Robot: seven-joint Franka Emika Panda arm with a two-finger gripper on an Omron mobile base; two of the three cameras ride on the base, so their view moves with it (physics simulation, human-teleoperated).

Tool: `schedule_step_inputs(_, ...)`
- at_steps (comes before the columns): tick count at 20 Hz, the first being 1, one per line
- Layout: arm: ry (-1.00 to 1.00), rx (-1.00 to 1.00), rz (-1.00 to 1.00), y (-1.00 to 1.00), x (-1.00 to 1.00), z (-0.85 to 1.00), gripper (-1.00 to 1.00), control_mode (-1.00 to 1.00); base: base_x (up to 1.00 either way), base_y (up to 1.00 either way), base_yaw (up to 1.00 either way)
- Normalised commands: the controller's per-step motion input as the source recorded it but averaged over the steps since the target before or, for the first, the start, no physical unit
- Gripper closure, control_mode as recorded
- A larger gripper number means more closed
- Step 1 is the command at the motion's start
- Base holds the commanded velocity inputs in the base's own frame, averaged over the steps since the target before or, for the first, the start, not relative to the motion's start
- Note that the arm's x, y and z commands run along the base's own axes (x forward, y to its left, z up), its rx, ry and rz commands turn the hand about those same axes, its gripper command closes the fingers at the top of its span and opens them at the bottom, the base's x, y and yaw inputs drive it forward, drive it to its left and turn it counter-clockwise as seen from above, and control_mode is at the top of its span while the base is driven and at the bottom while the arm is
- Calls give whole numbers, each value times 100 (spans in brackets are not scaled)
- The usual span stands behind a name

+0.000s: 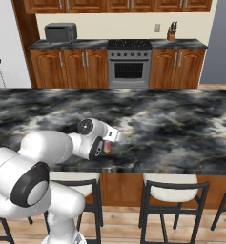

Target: Place the large bottle from the dining counter next to the other large bottle outside the sink, and place the small bottle from the dining counter next to the other small bottle inside the sink.

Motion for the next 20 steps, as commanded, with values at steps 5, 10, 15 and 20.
schedule_step_inputs(5, -3, 0, 0, 10, -2, 11, 100, -100, 0, 0, 0)
schedule_step_inputs(10, 0, -6, 0, 21, 0, 18, 100, -100, 0, 0, 0)
schedule_step_inputs(15, 0, -2, 0, 18, 0, 39, 100, -100, 0, 0, 0)
schedule_step_inputs(20, 0, 0, 0, 14, 0, 29, 100, -100, 0, 0, 0)
